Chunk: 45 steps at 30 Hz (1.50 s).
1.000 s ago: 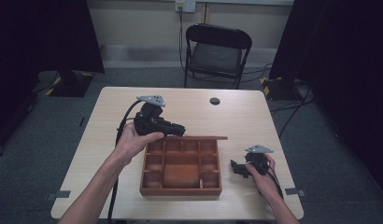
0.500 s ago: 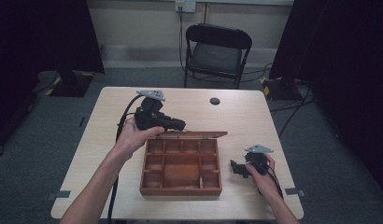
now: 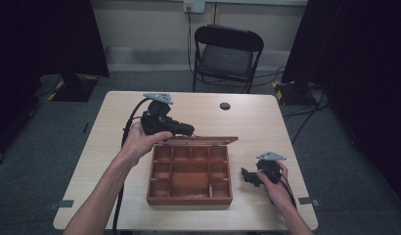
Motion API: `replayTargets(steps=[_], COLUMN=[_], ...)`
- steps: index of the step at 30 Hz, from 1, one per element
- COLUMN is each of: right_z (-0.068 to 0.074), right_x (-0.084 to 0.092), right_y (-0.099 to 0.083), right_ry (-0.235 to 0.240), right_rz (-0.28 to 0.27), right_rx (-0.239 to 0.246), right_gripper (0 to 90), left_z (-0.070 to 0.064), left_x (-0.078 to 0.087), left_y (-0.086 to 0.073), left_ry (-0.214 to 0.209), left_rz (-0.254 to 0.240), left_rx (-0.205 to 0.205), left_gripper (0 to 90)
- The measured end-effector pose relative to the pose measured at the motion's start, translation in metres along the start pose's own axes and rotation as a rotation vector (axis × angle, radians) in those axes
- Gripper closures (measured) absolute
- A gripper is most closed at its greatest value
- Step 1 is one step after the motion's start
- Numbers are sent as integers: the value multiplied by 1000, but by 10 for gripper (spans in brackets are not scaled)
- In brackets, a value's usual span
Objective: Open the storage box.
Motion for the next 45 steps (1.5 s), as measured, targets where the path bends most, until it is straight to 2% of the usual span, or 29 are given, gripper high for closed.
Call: replayTargets(steps=[45], right_z=[0], right_x=[0], right_y=[0], right_ry=[0], right_rz=[0], right_rx=[0], right_gripper=[93], left_z=[-2], left_x=[0], left_y=[-1], left_ry=[8], left_rz=[0], left_rx=[-14], left_gripper=[841])
Point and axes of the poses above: each handheld gripper's, and its own axes: x roughly backward along the jaws, y roughly out of its top, z roughly to its left, the point moved 4 cm from there along -x, roughly forward along the jaws, and after that the axes turned 15 degrees about -x, right-handed, at the moved point
